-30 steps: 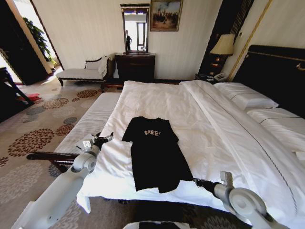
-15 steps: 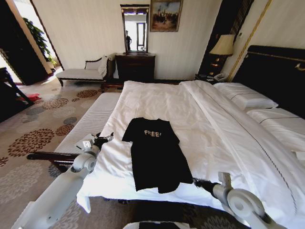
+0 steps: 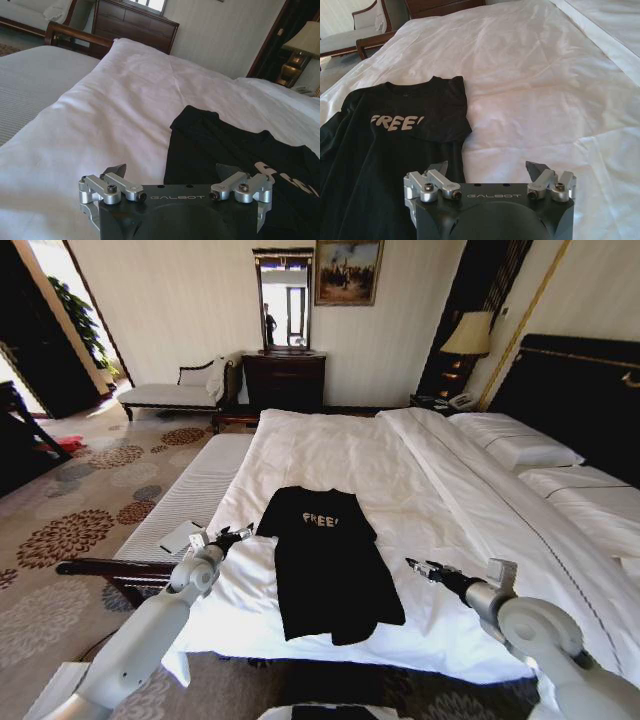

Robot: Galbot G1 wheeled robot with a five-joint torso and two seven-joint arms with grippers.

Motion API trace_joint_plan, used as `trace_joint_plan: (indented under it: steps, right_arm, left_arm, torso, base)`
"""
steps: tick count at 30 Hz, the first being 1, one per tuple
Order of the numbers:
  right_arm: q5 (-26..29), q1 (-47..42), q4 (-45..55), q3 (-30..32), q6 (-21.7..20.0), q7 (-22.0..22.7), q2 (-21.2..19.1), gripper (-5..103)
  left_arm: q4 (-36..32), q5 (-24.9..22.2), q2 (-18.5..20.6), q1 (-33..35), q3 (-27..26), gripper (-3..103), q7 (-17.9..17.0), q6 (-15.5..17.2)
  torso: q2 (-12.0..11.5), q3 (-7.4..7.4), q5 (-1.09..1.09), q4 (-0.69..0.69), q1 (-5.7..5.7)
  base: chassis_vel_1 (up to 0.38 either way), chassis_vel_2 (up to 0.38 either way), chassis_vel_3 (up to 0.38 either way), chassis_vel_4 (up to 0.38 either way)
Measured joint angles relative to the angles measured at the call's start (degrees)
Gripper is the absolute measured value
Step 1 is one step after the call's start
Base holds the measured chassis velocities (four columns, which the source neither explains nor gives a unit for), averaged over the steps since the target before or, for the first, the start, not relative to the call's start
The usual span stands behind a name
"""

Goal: Fold the clothes on the bed.

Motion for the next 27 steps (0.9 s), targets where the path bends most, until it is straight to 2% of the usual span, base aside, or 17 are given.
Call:
trace_joint_plan:
  steps: [3, 5, 10, 12, 13, 15, 16, 19, 21, 22, 25, 27]
  right_arm:
    - [0.36, 1.49, -0.73, -1.21, -0.03, 0.21, -0.48, 94]
    - [0.55, 2.69, -1.52, -2.28, -0.14, 0.51, -0.91, 99]
    - [1.04, 3.62, -2.24, -3.03, -0.31, 0.85, -1.29, 100]
    - [1.12, 4.40, -2.65, -3.89, -0.36, 1.09, -1.42, 100]
    - [1.12, 4.40, -2.65, -3.89, -0.36, 1.09, -1.42, 100]
    - [1.12, 5.02, -3.02, -4.70, -0.43, 1.28, -1.35, 100]
    - [1.12, 5.02, -3.02, -4.70, -0.43, 1.28, -1.35, 100]
    - [1.08, 5.40, -3.32, -5.34, -0.47, 1.46, -1.04, 100]
    - [1.05, 5.50, -3.37, -5.51, -0.49, 1.52, -0.98, 100]
    - [1.01, 5.56, -3.38, -5.67, -0.52, 1.57, -0.94, 100]
    - [0.95, 5.63, -3.40, -5.82, -0.55, 1.59, -0.94, 100]
    - [0.89, 5.70, -3.50, -5.88, -0.57, 1.62, -0.93, 100]
  left_arm:
    - [1.60, 0.04, -1.06, -0.40, 0.18, 103, -0.35, 0.26]
    - [3.07, -0.41, -1.90, -0.68, -0.01, 100, -1.62, 1.05]
    - [4.53, -1.26, -2.72, -1.22, -0.16, 97, -1.77, 1.39]
    - [5.32, -1.52, -3.36, -1.35, -0.27, 90, -1.03, 1.50]
    - [5.32, -1.52, -3.36, -1.35, -0.27, 90, -1.03, 1.50]
    - [5.82, -1.73, -4.12, -1.35, -0.32, 80, -0.17, 1.48]
    - [5.82, -1.73, -4.12, -1.35, -0.32, 80, -0.17, 1.48]
    - [6.37, -1.48, -4.83, -1.57, 0.22, 64, 0.32, 1.47]
    - [6.57, -1.29, -5.07, -1.68, 0.37, 64, 0.37, 1.45]
    - [6.72, -1.30, -5.40, -1.85, 0.56, 53, 0.43, 1.42]
    - [6.92, -1.33, -5.80, -2.13, 0.83, 47, 0.46, 1.42]
    - [7.10, -1.28, -6.05, -2.23, 0.93, 36, 0.40, 1.40]
  torso:
    - [0.00, 0.00, 0.00, 0.02, 0.00]
    - [0.00, 0.00, 0.00, 0.05, 0.00]
    - [0.00, 0.00, 0.00, 0.02, 0.00]
    - [0.00, 0.00, 0.00, 0.02, 0.00]
    - [0.00, 0.00, 0.00, 0.02, 0.00]
    - [0.00, 0.00, -0.01, 0.03, 0.00]
    - [0.00, 0.00, -0.01, 0.03, 0.00]
    - [0.00, 0.00, -0.01, 0.02, 0.00]
    - [0.00, 0.00, -0.01, 0.02, 0.00]
    - [0.00, 0.00, 0.00, 0.02, 0.00]
    - [0.01, 0.00, -0.01, 0.02, 0.00]
    - [0.00, -0.01, -0.01, 0.02, 0.00]
  base:
    - [0.000, 0.000, 0.000, 0.000]
    - [0.000, 0.000, 0.000, 0.000]
    - [0.000, 0.000, 0.000, 0.000]
    - [0.000, 0.000, 0.000, 0.000]
    - [0.000, 0.000, 0.000, 0.000]
    - [0.000, 0.000, 0.000, 0.000]
    - [0.000, 0.000, 0.000, 0.000]
    - [0.000, 0.000, 0.000, 0.000]
    - [0.000, 0.000, 0.000, 0.000]
    - [0.000, 0.000, 0.000, 0.000]
    - [0.000, 0.000, 0.000, 0.000]
    - [0.000, 0.000, 0.000, 0.000]
